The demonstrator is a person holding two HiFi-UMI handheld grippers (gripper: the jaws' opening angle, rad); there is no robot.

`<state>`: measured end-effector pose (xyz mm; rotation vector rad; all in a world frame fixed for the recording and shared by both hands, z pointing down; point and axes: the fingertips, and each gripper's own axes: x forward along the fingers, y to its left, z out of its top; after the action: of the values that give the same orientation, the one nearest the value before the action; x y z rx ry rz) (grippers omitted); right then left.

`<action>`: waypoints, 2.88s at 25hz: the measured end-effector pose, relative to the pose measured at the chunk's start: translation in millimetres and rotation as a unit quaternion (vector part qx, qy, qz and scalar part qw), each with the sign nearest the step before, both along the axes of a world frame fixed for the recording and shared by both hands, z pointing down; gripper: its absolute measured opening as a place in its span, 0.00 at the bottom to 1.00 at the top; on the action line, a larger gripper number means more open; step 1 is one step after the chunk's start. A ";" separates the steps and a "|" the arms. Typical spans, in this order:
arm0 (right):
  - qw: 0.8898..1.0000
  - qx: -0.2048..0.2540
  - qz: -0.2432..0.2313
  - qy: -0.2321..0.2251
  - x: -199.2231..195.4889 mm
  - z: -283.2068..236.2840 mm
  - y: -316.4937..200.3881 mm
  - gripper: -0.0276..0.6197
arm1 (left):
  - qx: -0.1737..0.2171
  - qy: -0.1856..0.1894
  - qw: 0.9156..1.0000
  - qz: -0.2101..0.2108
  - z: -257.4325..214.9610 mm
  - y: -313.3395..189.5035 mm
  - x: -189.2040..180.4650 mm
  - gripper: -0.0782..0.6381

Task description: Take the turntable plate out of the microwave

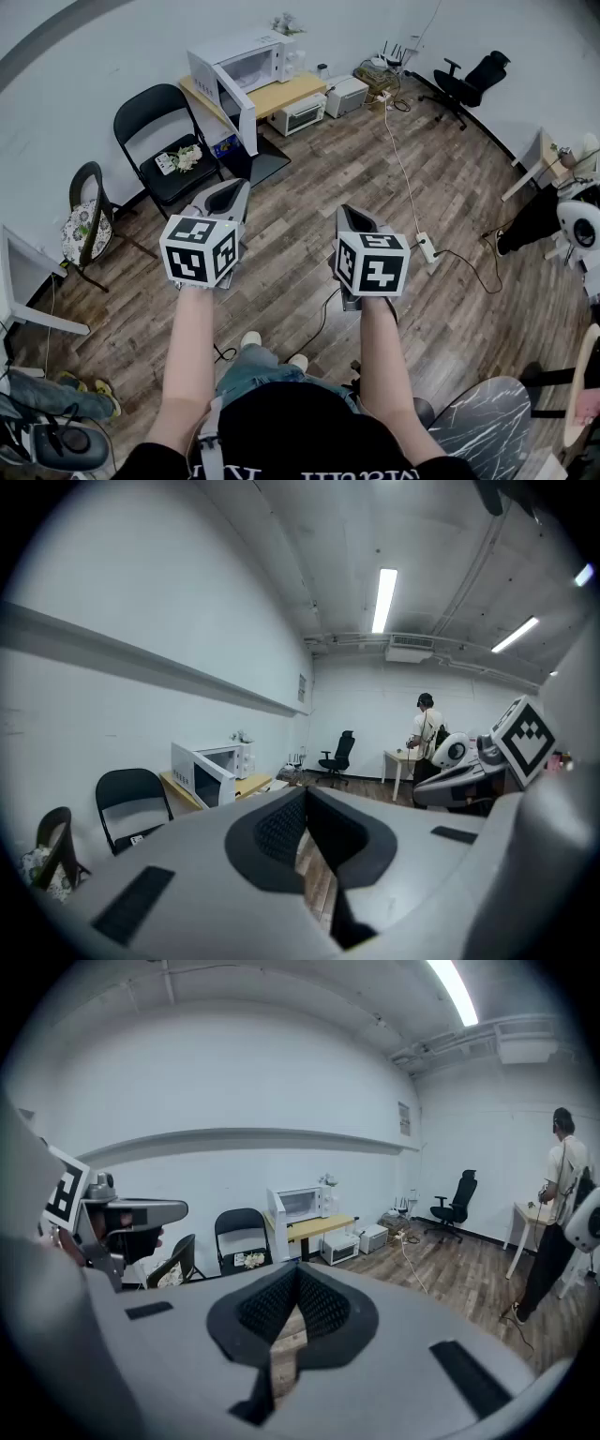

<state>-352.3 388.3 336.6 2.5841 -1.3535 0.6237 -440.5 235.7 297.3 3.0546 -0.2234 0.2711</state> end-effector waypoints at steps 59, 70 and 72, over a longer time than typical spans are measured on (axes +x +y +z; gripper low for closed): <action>0.994 0.045 0.069 0.074 350.0 -30.9 -95.3 0.64 | -0.021 -0.021 0.999 -0.036 4.8 -119.9 352.5 0.80; 0.998 0.036 0.038 0.043 418.1 1.9 -117.2 0.64 | -0.033 -0.047 0.995 -0.084 40.6 -137.0 404.3 0.80; 0.998 0.034 0.034 0.037 426.9 9.4 -125.9 0.64 | -0.034 -0.052 0.994 -0.089 47.1 -144.8 412.3 0.80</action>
<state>74.6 262.4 346.0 2.6870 -1.2916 0.4935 -28.2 91.0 344.4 2.9310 -0.4777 0.4170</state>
